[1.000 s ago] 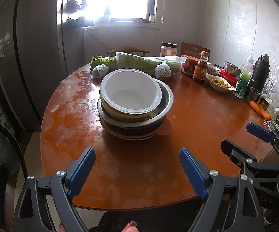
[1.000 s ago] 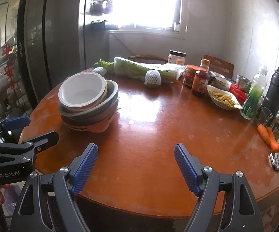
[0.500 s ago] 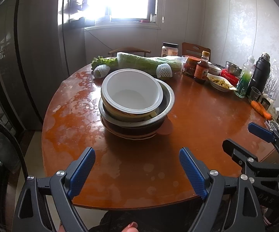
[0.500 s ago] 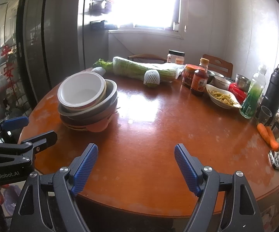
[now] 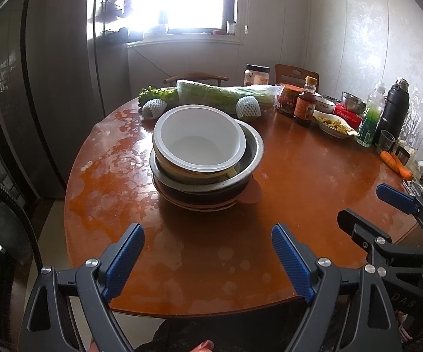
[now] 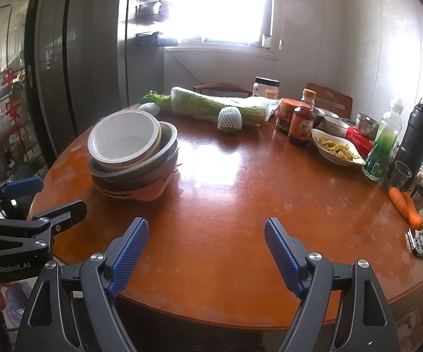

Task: Organize plates and bowls

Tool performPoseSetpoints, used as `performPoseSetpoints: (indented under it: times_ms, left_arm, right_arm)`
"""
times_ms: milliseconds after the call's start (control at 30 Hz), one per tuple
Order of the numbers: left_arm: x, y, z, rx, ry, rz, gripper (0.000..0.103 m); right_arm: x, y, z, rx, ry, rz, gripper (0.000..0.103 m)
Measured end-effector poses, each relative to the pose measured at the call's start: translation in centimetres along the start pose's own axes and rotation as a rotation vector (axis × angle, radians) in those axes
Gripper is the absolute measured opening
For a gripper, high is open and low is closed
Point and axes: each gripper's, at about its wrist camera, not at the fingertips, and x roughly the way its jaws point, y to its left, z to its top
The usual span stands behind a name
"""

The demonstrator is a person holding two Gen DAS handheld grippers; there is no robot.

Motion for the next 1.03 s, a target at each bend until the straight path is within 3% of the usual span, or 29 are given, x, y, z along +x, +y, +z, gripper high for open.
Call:
performPoseSetpoints:
  times_ms: [1033]
  left_arm:
    - [1.2,-0.2,-0.3,0.013,0.017,0.018,0.088]
  right_arm:
    - [0.8,-0.3,-0.2,0.004,0.020,0.005,0.083]
